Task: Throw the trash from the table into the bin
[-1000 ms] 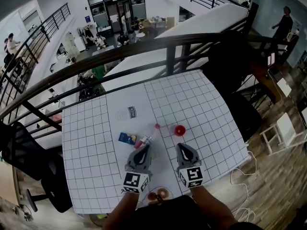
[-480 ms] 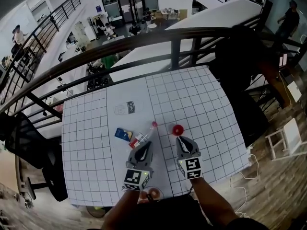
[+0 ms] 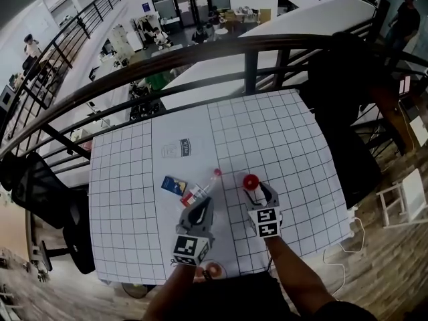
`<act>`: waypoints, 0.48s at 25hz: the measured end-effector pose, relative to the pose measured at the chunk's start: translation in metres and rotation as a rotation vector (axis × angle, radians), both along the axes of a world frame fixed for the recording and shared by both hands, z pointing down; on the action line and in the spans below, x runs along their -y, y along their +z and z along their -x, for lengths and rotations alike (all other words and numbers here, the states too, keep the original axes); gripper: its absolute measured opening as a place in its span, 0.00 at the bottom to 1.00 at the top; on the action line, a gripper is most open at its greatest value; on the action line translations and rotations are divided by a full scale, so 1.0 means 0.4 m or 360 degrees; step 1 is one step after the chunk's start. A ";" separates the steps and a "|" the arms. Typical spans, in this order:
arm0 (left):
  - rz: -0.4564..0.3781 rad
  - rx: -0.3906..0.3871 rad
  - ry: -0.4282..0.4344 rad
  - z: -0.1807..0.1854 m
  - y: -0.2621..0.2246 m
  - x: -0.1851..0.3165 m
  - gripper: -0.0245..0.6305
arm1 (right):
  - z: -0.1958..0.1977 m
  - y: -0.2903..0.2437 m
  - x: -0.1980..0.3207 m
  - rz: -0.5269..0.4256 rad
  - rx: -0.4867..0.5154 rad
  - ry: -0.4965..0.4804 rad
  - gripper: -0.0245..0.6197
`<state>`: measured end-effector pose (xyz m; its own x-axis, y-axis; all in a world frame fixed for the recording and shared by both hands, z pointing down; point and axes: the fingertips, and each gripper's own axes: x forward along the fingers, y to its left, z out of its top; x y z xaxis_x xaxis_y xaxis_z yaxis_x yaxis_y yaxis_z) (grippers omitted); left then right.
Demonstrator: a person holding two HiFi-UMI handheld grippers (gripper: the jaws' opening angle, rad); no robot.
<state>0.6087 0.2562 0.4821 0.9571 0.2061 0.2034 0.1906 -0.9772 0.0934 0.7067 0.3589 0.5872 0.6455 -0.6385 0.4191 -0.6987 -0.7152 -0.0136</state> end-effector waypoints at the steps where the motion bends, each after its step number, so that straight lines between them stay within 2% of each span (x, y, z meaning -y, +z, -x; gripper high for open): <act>1: 0.0003 -0.0001 -0.0003 -0.003 0.001 -0.003 0.07 | -0.015 0.016 -0.001 0.0019 0.0015 0.0000 0.44; 5: -0.0019 -0.0020 -0.0006 -0.006 0.001 -0.004 0.07 | -0.055 0.061 0.012 0.0047 0.0084 0.0013 0.53; 12: -0.0044 0.0025 -0.0049 -0.003 0.015 0.014 0.07 | -0.086 0.129 0.020 0.0079 0.0178 0.0046 0.54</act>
